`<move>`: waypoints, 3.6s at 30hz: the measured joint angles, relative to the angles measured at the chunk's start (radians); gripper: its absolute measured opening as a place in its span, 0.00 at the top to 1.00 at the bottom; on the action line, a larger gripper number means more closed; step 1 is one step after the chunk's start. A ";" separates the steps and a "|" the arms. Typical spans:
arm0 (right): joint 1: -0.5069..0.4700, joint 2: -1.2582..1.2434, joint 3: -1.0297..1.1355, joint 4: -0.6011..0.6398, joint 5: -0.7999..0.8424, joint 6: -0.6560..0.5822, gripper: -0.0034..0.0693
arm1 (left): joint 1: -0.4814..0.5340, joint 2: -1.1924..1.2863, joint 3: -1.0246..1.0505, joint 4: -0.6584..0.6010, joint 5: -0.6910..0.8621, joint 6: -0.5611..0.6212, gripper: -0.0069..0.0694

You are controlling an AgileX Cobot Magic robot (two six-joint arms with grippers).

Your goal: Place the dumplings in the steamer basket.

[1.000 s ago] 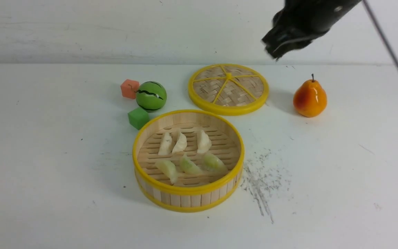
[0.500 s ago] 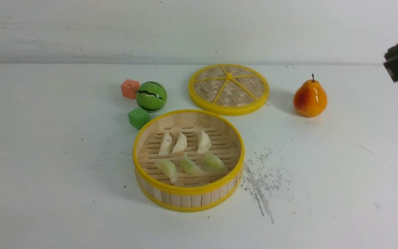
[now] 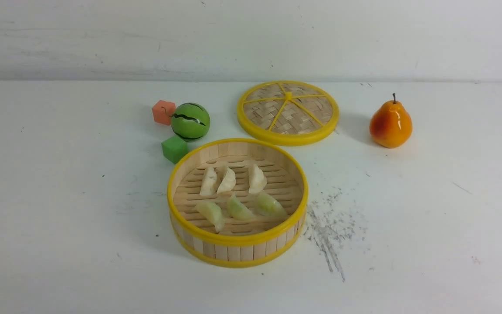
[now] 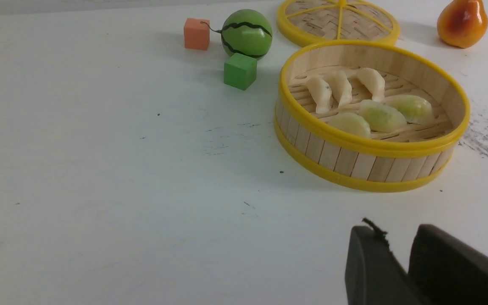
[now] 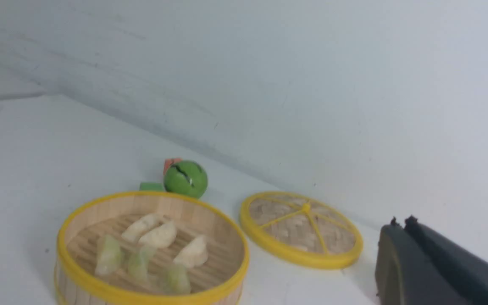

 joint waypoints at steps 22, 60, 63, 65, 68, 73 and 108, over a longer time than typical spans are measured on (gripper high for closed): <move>-0.017 -0.015 0.089 0.033 0.014 0.021 0.94 | 0.000 0.000 0.000 -0.003 0.000 0.000 0.70; -0.339 -0.506 0.295 0.294 0.596 0.022 0.87 | 0.000 0.000 0.000 -0.005 0.001 0.000 0.65; -0.339 -0.506 0.295 0.294 0.596 0.022 0.86 | 0.000 0.000 0.000 -0.005 0.001 0.000 0.65; -0.339 -0.506 0.295 0.294 0.596 0.022 0.85 | 0.000 0.000 0.000 -0.006 0.001 0.000 0.65; -0.339 -0.506 0.295 0.294 0.596 0.022 0.85 | 0.000 0.000 0.000 -0.006 0.001 0.000 0.65; -0.339 -0.506 0.295 0.294 0.596 0.022 0.84 | 0.000 0.000 0.000 -0.006 0.001 0.000 0.64; -0.339 -0.506 0.295 0.294 0.596 0.022 0.78 | 0.260 -0.152 0.375 -0.086 -0.191 0.000 0.93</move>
